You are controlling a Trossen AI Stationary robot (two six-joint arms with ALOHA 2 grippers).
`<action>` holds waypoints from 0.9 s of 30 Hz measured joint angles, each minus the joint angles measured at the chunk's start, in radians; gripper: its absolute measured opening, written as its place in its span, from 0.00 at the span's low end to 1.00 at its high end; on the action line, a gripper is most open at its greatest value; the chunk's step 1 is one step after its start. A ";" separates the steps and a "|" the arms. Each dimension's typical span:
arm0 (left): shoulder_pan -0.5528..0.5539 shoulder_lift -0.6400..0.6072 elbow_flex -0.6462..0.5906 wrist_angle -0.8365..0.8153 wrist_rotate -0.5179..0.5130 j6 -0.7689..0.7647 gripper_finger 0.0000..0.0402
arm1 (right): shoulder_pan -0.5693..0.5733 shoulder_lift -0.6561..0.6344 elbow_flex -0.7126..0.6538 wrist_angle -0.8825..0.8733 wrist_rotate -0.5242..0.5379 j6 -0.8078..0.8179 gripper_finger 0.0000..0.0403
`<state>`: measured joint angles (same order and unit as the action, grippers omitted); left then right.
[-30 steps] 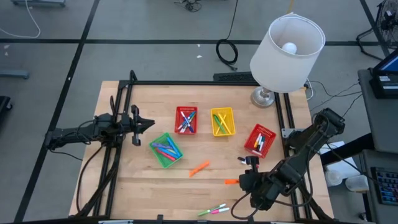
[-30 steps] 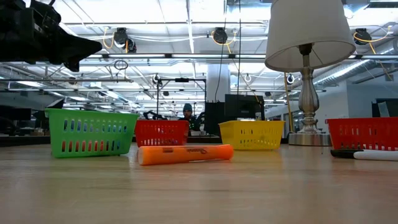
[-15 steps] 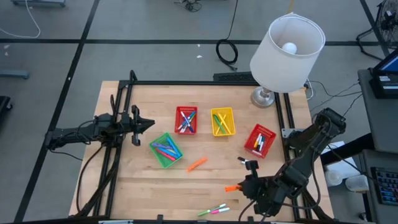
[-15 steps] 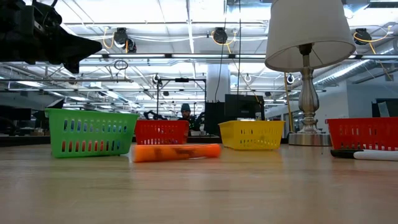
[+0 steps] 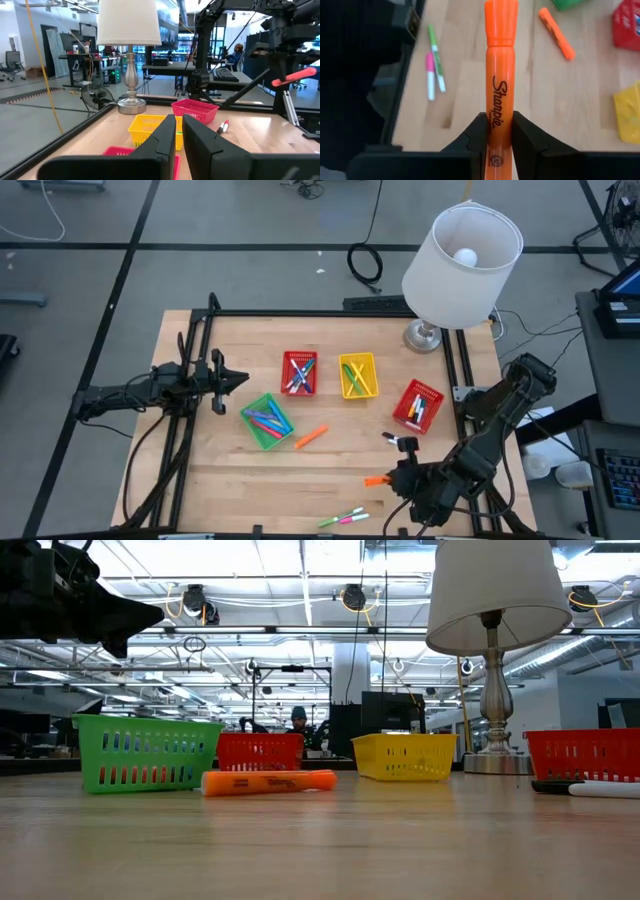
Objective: Pick & Place Markers
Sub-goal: Put the right orange highlighter into the green bin
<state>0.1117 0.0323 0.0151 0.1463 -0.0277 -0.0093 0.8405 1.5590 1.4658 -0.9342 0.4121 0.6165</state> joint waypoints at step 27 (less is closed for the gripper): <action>0.000 0.000 0.000 0.000 -0.008 0.009 0.10 | 0.021 -0.480 -0.557 0.217 0.189 0.265 0.12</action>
<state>0.1120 0.0326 0.0154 0.1459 -0.0360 -0.0006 0.8611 1.0788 0.9090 -0.7172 0.6014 0.8812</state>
